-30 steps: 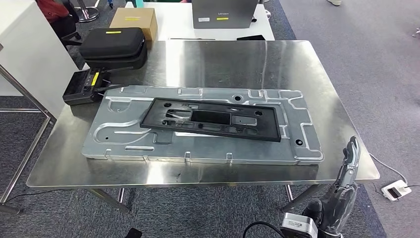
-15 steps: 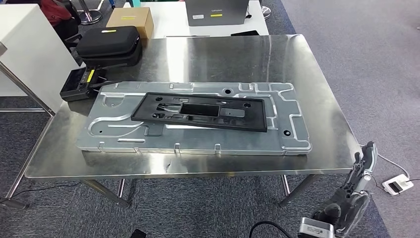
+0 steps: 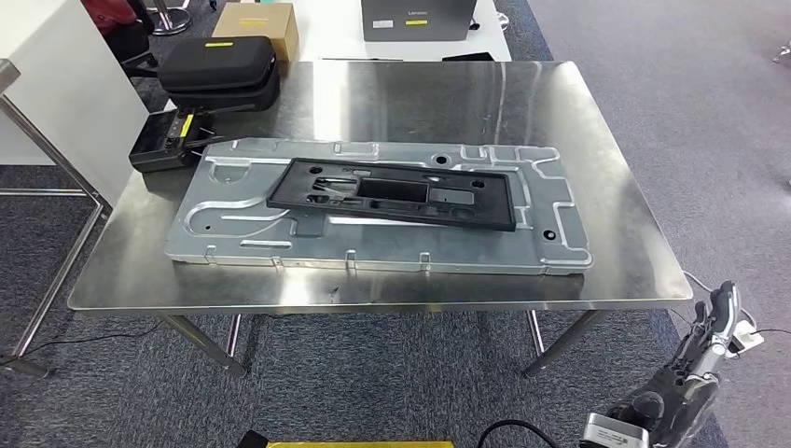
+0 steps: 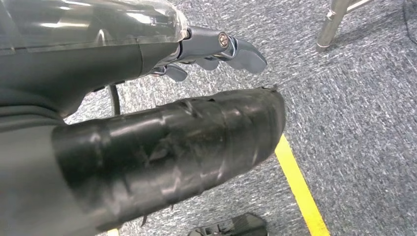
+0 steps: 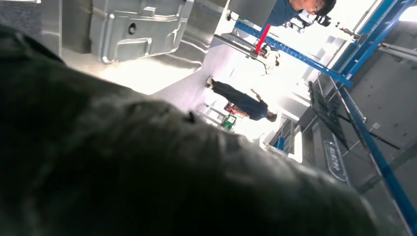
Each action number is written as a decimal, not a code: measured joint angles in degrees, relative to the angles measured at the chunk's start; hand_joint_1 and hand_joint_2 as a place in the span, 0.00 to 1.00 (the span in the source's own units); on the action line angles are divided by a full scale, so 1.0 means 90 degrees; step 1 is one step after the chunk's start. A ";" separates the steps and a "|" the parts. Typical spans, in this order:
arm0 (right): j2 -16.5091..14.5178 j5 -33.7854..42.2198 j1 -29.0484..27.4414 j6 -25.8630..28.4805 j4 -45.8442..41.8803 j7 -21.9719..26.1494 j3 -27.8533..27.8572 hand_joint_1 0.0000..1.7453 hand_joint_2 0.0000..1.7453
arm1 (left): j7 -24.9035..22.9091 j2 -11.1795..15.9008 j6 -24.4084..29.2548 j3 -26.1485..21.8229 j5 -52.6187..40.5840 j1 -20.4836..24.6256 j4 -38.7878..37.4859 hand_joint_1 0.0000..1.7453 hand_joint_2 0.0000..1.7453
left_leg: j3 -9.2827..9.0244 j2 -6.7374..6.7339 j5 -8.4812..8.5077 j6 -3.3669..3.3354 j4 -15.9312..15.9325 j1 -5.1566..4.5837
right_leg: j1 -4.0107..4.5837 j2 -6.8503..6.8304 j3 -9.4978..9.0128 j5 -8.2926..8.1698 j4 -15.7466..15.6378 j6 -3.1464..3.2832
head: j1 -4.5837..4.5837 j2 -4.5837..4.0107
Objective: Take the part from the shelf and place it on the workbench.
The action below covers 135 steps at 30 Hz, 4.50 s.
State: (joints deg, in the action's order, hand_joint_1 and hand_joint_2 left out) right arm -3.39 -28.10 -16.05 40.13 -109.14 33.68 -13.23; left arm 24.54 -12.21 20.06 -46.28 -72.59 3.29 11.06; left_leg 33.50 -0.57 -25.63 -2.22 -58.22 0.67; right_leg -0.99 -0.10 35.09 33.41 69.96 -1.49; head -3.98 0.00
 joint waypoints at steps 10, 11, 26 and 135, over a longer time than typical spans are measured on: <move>-0.0310 0.0120 -0.0282 0.0000 -0.0229 0.0257 0.0367 0.00 0.00 | 0.0018 -0.0001 0.0013 -0.0128 0.0114 -0.0024 0.0000 0.00 0.00 | 0.0371 0.0029 -0.0503 0.0311 -0.0699 0.0013 | 0.0045 -0.0006 -0.0448 -0.0554 -0.1292 0.0402 | -0.0002 0.0000; -0.0330 0.0133 -0.0312 0.0000 -0.0256 0.0263 0.0392 0.00 0.00 | 0.0018 -0.0001 0.0014 -0.0137 0.0114 -0.0025 0.0000 0.00 0.00 | 0.0491 0.0030 -0.0816 0.0317 -0.1103 0.0012 | 0.0057 -0.0006 -0.0377 -0.0603 -0.1288 0.0431 | -0.0002 0.0000; -0.0442 0.0232 -0.0461 0.0000 -0.0344 0.0272 0.0508 0.00 0.00 | 0.0020 0.0004 0.0035 -0.0189 0.0126 -0.0002 0.0000 0.00 0.00 | -0.0619 -0.0031 -0.0282 -0.0104 0.0301 -0.0063 | 0.0095 0.0004 0.0324 -0.0221 -0.0355 0.0129 | -0.0005 -0.0002; -0.0635 0.0616 -0.0766 -0.0007 0.0089 0.0214 0.1073 0.00 0.00 | 0.0070 -0.0079 0.0078 -0.0424 0.0200 -0.0033 0.0000 0.00 0.00 | 0.0424 0.0013 -0.0968 0.0258 -0.1129 -0.0034 | 0.0048 -0.0051 -0.0574 -0.0593 -0.1512 0.0385 | 0.0030 -0.0001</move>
State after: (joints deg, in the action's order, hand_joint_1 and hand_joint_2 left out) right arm -9.10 -22.55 -22.95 40.07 -108.33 35.60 -3.58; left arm 25.17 -12.92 20.76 -50.10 -70.79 3.00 11.06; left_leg 37.32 -0.45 -34.35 0.10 -68.38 0.37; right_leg -0.56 -0.56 29.92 28.08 56.35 1.98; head -3.71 -0.01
